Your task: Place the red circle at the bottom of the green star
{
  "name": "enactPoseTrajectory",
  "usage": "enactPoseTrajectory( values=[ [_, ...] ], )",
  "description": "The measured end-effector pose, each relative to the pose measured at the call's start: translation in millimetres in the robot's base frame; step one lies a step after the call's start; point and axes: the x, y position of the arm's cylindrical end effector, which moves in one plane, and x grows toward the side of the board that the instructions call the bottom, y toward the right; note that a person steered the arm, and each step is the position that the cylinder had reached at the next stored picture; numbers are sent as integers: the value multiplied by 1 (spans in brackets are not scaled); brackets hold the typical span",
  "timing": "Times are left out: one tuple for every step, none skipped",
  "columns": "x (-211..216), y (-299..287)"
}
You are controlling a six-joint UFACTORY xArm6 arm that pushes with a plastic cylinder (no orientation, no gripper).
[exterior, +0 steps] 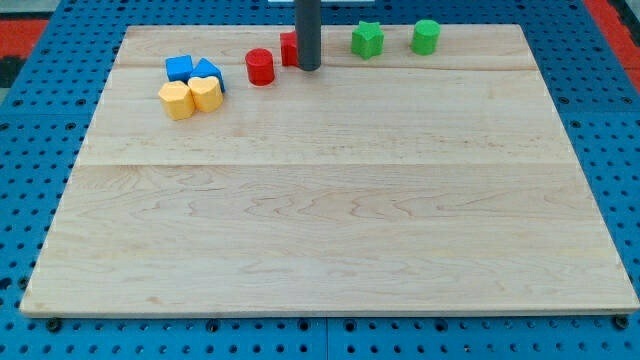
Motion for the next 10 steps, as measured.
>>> enactPoseTrajectory(
  values=[
    [-16, -3],
    [-7, -13],
    [-22, -57],
    [-18, -103],
    [22, -105],
    [35, -13],
    [35, 24],
    [9, -45],
    [2, 4],
    [-9, 27]
  ],
)
